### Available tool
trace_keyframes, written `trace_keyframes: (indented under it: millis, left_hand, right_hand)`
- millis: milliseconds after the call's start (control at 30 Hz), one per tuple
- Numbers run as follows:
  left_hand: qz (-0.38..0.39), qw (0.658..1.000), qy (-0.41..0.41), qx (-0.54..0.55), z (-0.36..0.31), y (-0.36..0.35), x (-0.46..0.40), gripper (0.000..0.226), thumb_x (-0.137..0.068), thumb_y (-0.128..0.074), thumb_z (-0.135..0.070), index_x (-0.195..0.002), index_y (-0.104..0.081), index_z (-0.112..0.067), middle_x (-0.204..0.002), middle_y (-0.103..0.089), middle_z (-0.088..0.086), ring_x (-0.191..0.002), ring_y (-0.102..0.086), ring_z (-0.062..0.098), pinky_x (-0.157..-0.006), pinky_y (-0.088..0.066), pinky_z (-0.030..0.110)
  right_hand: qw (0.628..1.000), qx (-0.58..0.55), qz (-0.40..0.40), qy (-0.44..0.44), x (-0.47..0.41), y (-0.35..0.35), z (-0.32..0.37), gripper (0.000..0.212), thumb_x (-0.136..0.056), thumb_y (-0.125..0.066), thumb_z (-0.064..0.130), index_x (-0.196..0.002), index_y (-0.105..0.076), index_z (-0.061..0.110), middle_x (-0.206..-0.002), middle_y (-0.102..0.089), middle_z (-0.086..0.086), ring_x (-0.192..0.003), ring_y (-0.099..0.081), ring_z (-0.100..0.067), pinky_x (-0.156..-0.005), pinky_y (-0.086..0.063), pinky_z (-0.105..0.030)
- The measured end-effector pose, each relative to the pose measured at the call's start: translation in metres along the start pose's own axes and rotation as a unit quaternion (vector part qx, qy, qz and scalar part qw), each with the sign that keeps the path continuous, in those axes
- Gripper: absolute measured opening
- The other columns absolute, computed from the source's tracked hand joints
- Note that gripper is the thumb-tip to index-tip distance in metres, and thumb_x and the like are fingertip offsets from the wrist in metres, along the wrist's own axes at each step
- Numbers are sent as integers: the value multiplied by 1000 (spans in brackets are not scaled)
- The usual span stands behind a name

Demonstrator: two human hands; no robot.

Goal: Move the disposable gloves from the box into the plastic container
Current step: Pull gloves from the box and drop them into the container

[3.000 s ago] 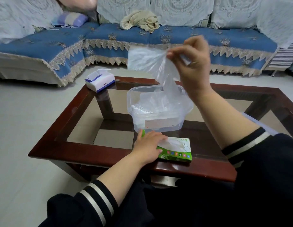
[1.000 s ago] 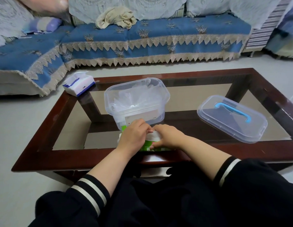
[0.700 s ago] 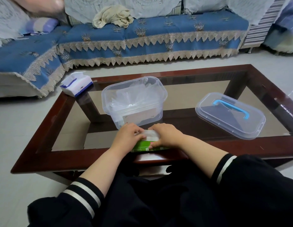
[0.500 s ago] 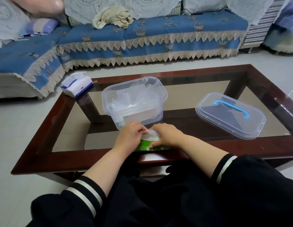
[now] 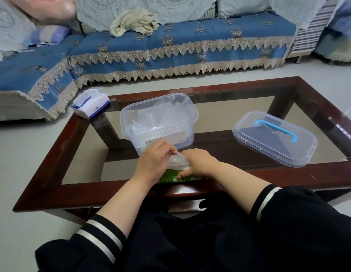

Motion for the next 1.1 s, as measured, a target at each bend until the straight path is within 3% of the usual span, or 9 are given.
trace_keyframes:
  millis: [300, 367, 501, 634, 768, 901, 968, 1035, 1101]
  left_hand:
    - [-74, 997, -9, -34, -1, 55, -40, 21, -88, -59, -19, -93, -74, -6, -83, -68, 6, -77, -64, 21, -70, -52, 33]
    - [-24, 998, 22, -55, 0, 63, -49, 20, -90, -63, -21, -104, -72, -11, -96, -69, 3, -92, -61, 18, -81, -49, 32]
    - [191, 973, 65, -107, 6, 53, -44, 45, -82, -64, -54, -118, -64, -27, -122, -60, -11, -118, -48, 9, -98, -39, 30]
    - [154, 978, 34, -135, 1, 54, -44, 25, -89, -61, -44, -98, -71, -23, -97, -68, -8, -96, -58, 14, -78, -45, 30]
    - [156, 977, 99, -106, -2, 65, -55, 21, -93, -59, -38, -86, -72, -22, -84, -70, -8, -84, -61, 13, -76, -50, 33]
    - [-3, 975, 203, 91, 3, 106, -72, 29, -95, -57, -33, -70, -66, -22, -64, -65, -9, -60, -59, 0, -70, -49, 27]
    - [-24, 958, 253, 132, -1, 115, -75, 33, -96, -56, -34, -69, -66, -19, -59, -63, -8, -49, -53, -2, -59, -47, 20]
    - [-7, 948, 293, 125, -4, 111, -69, 34, -96, -55, -36, -70, -66, -18, -55, -61, -10, -44, -51, -3, -50, -43, 13]
    - [12, 939, 324, 119, -2, 102, -61, 37, -97, -52, -39, -72, -69, -17, -52, -62, -11, -47, -51, 0, -55, -42, 16]
  right_hand:
    - [1000, 6, -1, 8, -1, -3, -3, 69, -69, -71, 65, -115, -52, 18, -111, -60, -3, -102, -54, -26, -79, -37, -34]
    - [1000, 11, -3, 9, -2, -4, -4, 70, -69, -70, 66, -115, -52, 17, -111, -59, -3, -102, -54, -27, -79, -37, -34]
    - [1000, 20, -6, 10, -1, -3, -2, 70, -69, -71, 65, -115, -51, 16, -112, -59, -3, -103, -54, -26, -77, -34, -34]
    - [1000, 18, -6, 6, -1, -3, -2, 70, -68, -70, 66, -114, -50, 16, -111, -58, -3, -103, -54, -26, -77, -34, -33]
    - [1000, 9, 1, 0, 0, -3, -2, 72, -68, -71, 65, -118, -51, 18, -113, -58, -2, -105, -54, -26, -79, -35, -34]
    - [1000, -19, -4, -5, 2, -4, -4, 81, -68, -73, 64, -134, -46, 26, -129, -54, 2, -118, -49, -22, -97, -35, -34]
    - [999, -35, -2, -6, 4, -3, -4, 91, -67, -74, 63, -141, -38, 26, -140, -48, 2, -127, -43, -21, -106, -32, -35]
    - [993, -110, -42, -15, 11, 5, -4, 100, -66, -75, 62, -147, -30, 23, -146, -42, 1, -134, -38, -21, -111, -30, -37]
    - [964, -213, -157, -24, 20, 19, -3, 96, -65, -75, 62, -143, -32, 24, -138, -49, 3, -126, -47, -17, -105, -39, -37]
Point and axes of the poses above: each hand's wrist, its own x-axis away from the middle knuckle, its own y-axis out of the back of the hand, z = x × y, the point moved 2 cm from there along -x, towards the middle knuckle
